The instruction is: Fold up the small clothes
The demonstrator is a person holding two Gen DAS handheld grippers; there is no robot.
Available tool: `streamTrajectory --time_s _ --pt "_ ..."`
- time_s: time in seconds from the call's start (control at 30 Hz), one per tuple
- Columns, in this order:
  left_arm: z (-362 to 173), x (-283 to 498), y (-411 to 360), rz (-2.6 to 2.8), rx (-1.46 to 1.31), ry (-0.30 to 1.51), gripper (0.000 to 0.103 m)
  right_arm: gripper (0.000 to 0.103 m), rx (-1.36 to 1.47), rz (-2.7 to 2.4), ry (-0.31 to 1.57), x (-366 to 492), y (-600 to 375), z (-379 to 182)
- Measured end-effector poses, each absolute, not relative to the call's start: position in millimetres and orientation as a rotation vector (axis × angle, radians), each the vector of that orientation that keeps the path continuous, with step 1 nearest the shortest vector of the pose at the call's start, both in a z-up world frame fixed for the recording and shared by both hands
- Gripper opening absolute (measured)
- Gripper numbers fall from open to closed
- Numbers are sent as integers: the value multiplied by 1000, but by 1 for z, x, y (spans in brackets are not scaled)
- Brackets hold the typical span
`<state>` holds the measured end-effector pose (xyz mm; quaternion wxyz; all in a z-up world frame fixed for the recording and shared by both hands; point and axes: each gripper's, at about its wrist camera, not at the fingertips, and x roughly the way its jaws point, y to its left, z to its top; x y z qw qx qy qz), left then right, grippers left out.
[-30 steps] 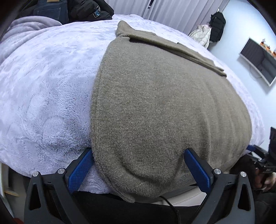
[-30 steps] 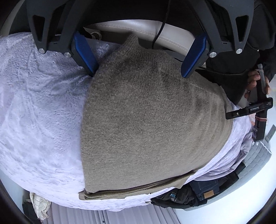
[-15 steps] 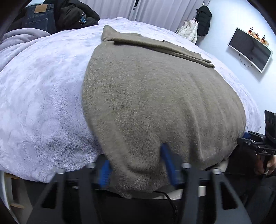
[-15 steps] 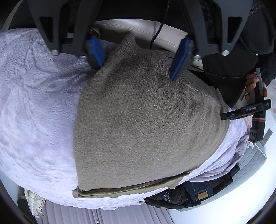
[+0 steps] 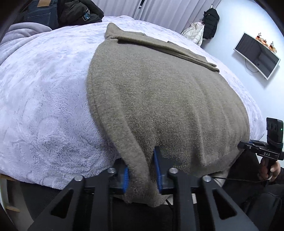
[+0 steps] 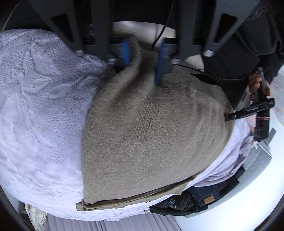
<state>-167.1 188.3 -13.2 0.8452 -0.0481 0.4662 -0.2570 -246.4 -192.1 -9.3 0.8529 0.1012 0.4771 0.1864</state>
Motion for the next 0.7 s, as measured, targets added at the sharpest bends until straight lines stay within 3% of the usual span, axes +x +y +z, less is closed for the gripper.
streamTrajectory --time_s 0.1,0.3,0.43,0.7 --pt "-13 -168 190 -546 -108 978 18 17 250 406 1006 -247 -199 -11" --pt "-18 -163 193 -555 -138 1000 19 25 277 399 1051 -241 -201 -22" --pt "-13 -166 184 -534 -83 976 13 12 261 416 1030 -244 -197 -17" --pt "16 -182 180 -533 -70 864 12 10 208 490 898 -259 -193 26"
